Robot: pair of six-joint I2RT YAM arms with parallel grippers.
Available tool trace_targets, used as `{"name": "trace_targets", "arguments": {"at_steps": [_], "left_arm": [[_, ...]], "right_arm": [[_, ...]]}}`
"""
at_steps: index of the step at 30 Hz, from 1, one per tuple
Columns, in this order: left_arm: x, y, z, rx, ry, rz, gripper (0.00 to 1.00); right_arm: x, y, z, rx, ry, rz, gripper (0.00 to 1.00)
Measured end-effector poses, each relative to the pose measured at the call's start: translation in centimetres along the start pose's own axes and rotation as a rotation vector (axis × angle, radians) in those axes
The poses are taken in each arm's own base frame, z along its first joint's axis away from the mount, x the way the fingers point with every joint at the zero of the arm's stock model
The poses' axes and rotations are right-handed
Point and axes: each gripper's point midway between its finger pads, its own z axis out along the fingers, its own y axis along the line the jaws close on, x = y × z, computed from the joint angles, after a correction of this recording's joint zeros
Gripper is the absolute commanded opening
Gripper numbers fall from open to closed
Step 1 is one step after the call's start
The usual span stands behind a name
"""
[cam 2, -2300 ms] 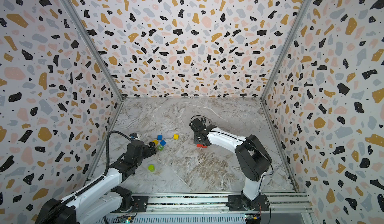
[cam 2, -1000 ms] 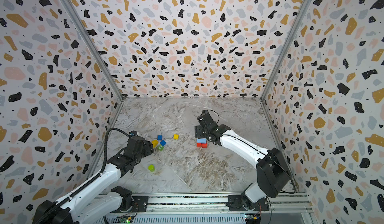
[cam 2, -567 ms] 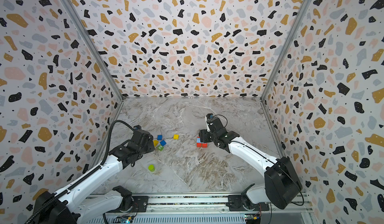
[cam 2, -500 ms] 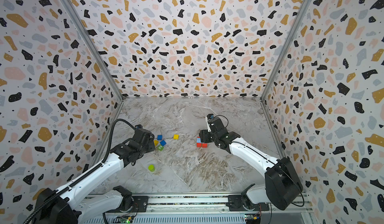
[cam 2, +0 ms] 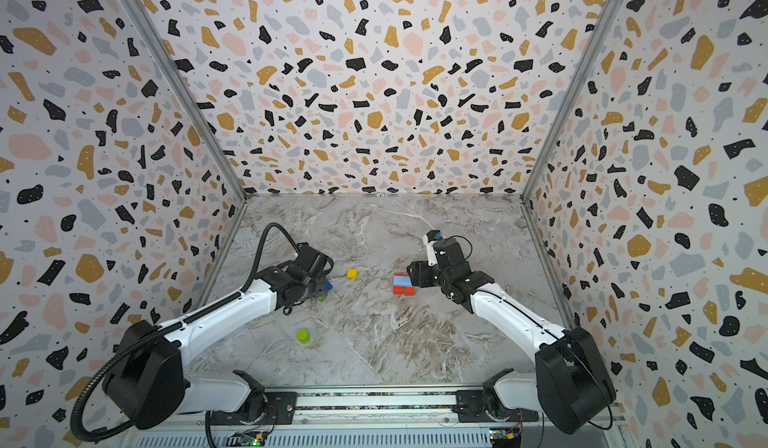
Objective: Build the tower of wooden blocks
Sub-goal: 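Open the right gripper and raise it while the left arm moves forward, then lower the left gripper over the blue cube and close on it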
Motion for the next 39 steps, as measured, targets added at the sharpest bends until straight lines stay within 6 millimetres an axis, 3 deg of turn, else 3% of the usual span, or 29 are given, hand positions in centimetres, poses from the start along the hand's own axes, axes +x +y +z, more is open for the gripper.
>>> {"name": "trace_targets", "arguments": {"at_steps": [10, 20, 39], "left_arm": [[-1.2, -2.3, 2.8, -0.004, 0.027, 0.029, 0.63], [-0.3, -3.6, 5.6, 0.002, 0.073, 0.040, 0.61], [-0.2, -4.2, 7.7, 0.017, 0.079, -0.010, 0.59]], "right_arm": [[0.3, 0.3, -0.1, -0.028, -0.017, -0.003, 0.73], [-0.2, 0.7, -0.5, -0.048, -0.050, -0.009, 0.74], [-0.4, 1.1, -0.9, -0.072, -0.066, -0.013, 0.74]]}}
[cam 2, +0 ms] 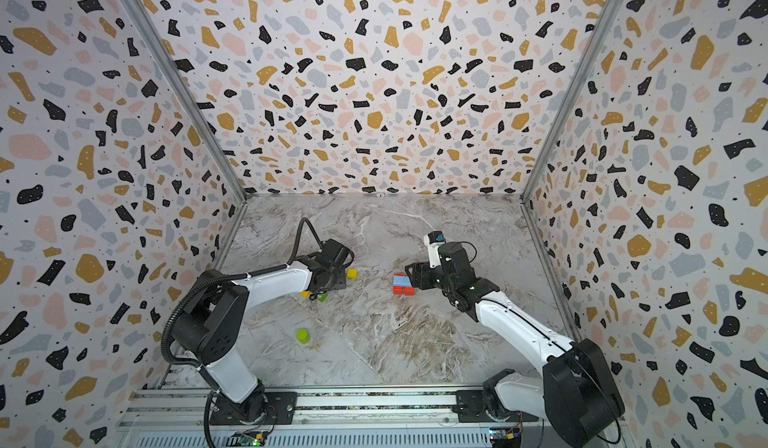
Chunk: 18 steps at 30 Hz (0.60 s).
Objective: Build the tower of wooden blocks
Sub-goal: 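Lower the left gripper over the blue cube and close on it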
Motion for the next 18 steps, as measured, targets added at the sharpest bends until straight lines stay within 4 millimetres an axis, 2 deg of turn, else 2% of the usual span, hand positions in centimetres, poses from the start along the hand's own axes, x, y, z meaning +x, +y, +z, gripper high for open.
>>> {"name": "trace_targets", "arguments": {"at_steps": [11, 18], "left_arm": [[0.2, 1.0, 0.3, -0.016, -0.007, -0.062, 0.59], [1.3, 1.5, 0.6, -0.023, 0.007, -0.080, 0.58]], "right_arm": [[0.0, 0.4, 0.1, -0.020, -0.001, 0.000, 0.74], [0.3, 0.5, 0.1, -0.024, 0.006, -0.001, 0.74]]}}
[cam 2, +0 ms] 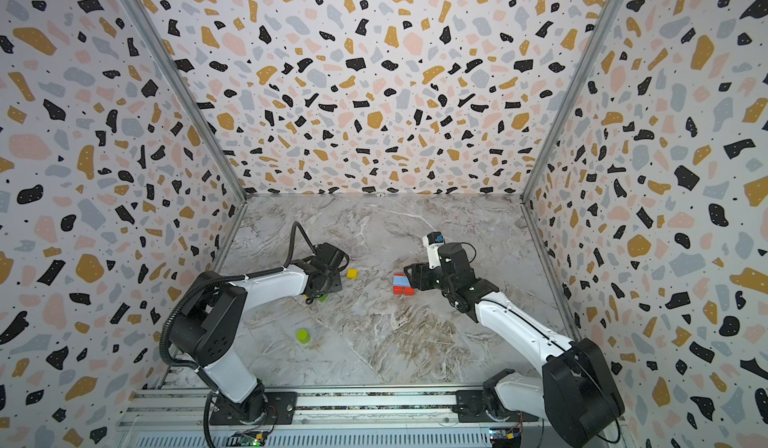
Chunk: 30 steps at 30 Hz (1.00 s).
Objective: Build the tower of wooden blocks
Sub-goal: 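Lower the left gripper over the blue cube and close on it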
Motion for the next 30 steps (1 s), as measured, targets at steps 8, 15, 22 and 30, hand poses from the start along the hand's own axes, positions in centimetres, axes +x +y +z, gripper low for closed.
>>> {"name": "trace_targets", "arguments": {"at_steps": [8, 15, 22, 30], "left_arm": [[0.3, 0.3, -0.1, 0.002, -0.001, -0.011, 0.57], [0.3, 0.1, -0.1, 0.013, -0.001, -0.016, 0.53], [0.2, -0.3, 0.0, 0.025, 0.001, -0.020, 0.52], [-0.9, -1.6, 0.8, 0.031, -0.001, -0.010, 0.51]], "right_arm": [[0.1, 0.2, 0.0, -0.006, 0.003, -0.003, 0.74], [0.1, 0.2, 0.0, -0.006, 0.004, -0.003, 0.74], [0.1, 0.2, 0.0, -0.006, 0.004, -0.003, 0.74], [0.1, 0.2, 0.0, -0.004, 0.003, -0.003, 0.74]]}}
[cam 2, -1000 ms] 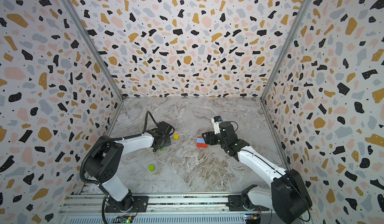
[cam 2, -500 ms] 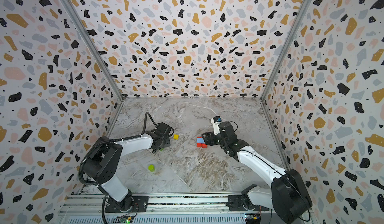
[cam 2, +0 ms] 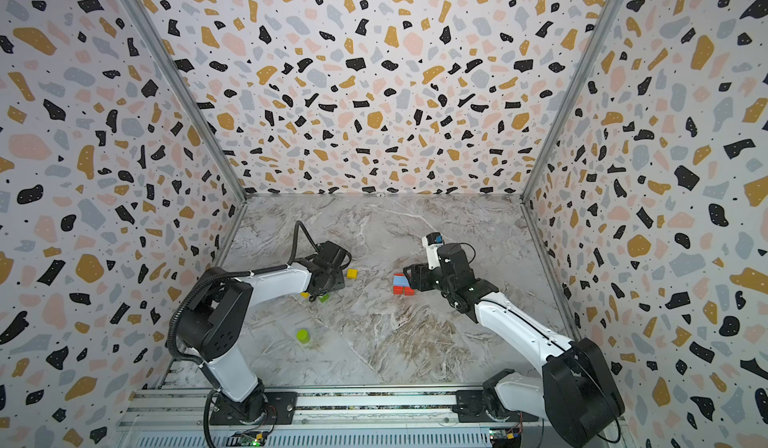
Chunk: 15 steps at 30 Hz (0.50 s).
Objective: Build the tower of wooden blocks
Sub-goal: 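Lower the left gripper over the blue cube and close on it, then lift the blue cube and carry it toward the red-and-blue stack with the left gripper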
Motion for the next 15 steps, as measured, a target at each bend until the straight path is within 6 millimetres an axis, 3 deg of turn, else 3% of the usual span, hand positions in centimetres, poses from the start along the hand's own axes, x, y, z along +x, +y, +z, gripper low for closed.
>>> {"name": "trace_targets", "arguments": {"at_steps": [15], "left_arm": [[-0.17, -0.16, 0.11, -0.008, 0.008, 0.028, 0.36]], "right_arm": [[0.00, -0.01, 0.00, 0.000, 0.000, 0.000, 0.74]]}}
